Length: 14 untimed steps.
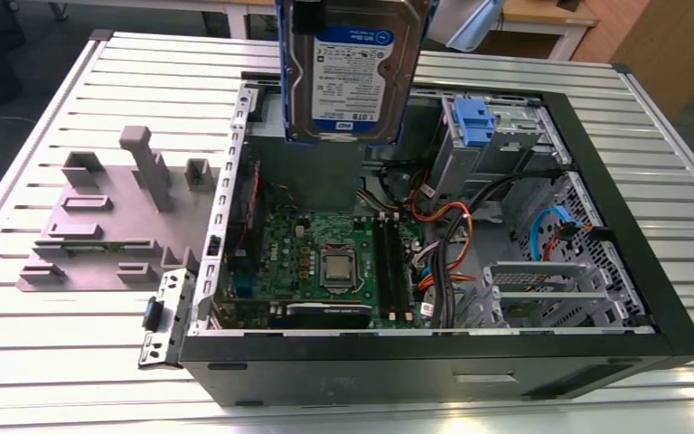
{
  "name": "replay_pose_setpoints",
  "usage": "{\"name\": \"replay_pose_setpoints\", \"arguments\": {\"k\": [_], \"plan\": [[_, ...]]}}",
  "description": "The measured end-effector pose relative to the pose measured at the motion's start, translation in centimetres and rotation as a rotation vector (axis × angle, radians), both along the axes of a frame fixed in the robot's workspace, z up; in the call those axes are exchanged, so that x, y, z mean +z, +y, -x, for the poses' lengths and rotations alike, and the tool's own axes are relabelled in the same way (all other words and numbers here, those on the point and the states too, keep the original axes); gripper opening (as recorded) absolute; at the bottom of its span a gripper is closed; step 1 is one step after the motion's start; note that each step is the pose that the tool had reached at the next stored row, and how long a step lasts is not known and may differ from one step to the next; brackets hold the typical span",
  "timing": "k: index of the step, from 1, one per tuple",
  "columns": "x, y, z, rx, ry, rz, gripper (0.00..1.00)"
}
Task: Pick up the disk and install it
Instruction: 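Insert the disk into the insertion slot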
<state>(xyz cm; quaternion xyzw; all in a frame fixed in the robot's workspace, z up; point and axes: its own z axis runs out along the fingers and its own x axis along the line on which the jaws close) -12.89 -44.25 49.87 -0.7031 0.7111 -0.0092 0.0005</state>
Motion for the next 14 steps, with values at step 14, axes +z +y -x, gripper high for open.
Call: {"name": "replay_pose_setpoints", "arguments": {"k": [14], "plan": [[0.00, -0.27, -0.02, 0.000, 0.0000, 0.0024, 0.36]]}}
